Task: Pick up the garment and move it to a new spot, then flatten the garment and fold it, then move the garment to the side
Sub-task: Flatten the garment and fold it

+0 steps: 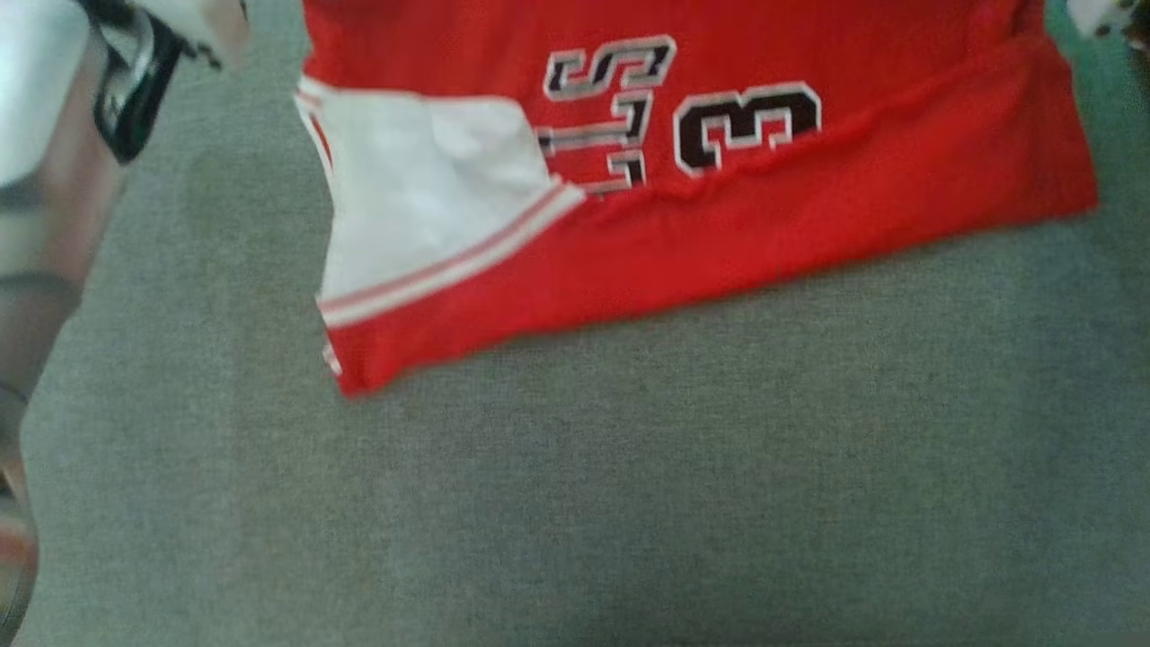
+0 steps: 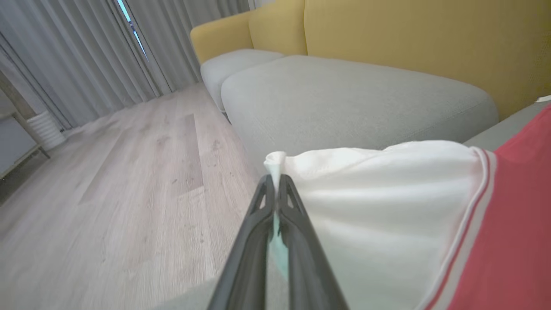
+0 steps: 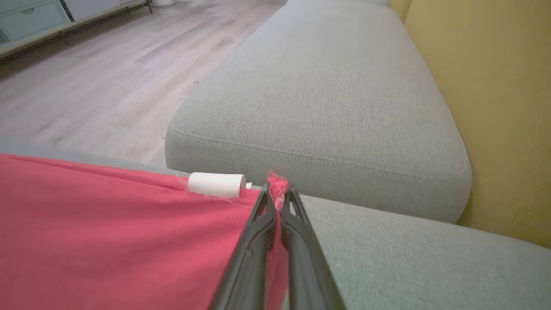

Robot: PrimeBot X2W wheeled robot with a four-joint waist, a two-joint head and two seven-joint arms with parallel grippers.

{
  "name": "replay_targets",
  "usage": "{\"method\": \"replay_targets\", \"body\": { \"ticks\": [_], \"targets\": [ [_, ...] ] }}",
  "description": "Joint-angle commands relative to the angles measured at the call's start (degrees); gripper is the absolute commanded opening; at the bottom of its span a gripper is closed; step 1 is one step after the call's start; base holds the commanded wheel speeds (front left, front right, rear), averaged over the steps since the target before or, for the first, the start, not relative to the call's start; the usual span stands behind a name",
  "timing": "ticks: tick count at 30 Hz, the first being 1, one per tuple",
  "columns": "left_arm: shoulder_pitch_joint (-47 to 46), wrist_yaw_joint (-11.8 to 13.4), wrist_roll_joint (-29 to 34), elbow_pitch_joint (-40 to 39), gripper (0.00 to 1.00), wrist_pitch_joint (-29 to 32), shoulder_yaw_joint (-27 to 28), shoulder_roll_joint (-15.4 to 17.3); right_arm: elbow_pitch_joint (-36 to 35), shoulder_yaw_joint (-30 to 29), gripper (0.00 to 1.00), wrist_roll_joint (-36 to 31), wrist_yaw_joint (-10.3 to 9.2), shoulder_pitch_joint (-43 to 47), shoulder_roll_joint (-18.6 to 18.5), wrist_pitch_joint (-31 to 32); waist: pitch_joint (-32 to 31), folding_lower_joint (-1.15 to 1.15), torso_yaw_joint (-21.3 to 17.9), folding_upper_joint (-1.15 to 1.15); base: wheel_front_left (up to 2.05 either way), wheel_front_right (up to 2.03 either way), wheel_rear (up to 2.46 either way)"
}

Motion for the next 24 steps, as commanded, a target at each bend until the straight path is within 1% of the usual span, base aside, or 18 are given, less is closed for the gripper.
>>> {"method": "replay_targets", "body": {
  "ticks": [1, 4, 8, 11, 14, 18, 19, 24],
  "targets": [
    [-3.6, 0.9, 0.7, 0.8, 0.0, -1.7, 2.5, 1.9, -0.5, -0.1, 0.0, -0.4, -0.05, -1.3, 0.5, -1.8, 0.4, -0.01, -0.2, 0.0, 0.0, 0.0, 0.0],
    [-4.8, 0.7, 1.0, 3.6, 0.0, -3.7, 2.6, 0.5, 1.3, 0.5, 0.0, -0.4, -0.05, -1.7, 0.9, -3.9, 0.1, -0.01, 0.1, 0.0, 0.0, 0.0, 0.0],
    [-3.2, -0.5, 0.7, 5.6, 0.0, -4.8, 1.3, -0.9, 3.5, 1.3, 0.0, 1.0, -0.05, 0.1, 0.5, -5.7, -1.6, -0.01, 1.0, 0.0, 0.0, 0.0, 0.0],
    [-1.1, -1.0, 0.5, 5.8, 0.0, -5.2, -0.6, -0.9, 3.9, 2.3, 0.0, 3.3, -0.05, 2.2, -0.2, -6.2, -3.4, -0.01, 1.7, 0.0, 0.0, 0.0, 0.0],
    [1.9, -1.2, -0.6, 4.3, 0.0, -5.2, -2.8, -0.6, 3.6, 3.7, 0.0, 6.1, -0.05, 4.8, -1.5, -5.7, -5.5, -0.01, 2.6, 0.0, 0.0, 0.0, 0.0],
    [6.6, -1.2, -3.2, -0.9, 0.0, -3.5, -7.4, 1.5, 3.4, 5.9, 0.0, 8.9, -0.05, 8.7, -3.8, -3.8, -8.3, -0.01, 3.6, 0.0, 0.0, 0.0, 0.0],
    [6.6, -1.2, -3.2, -0.9, 0.0, -3.5, -7.4, 1.5, 3.4, 5.9, 0.0, 8.9, -0.05, 8.7, -3.8, -3.8, -8.3, -0.01, 3.6, 0.0, 0.0, 0.0, 0.0],
    [12.1, -1.2, -6.7, -8.3, 0.0, 0.0, -12.6, 5.8, 2.3, 8.3, 0.0, 13.0, -0.05, 13.3, -6.8, -0.5, -11.4, -0.01, 4.3, 0.0, 0.0, 0.0, 0.0]
  ]
}}
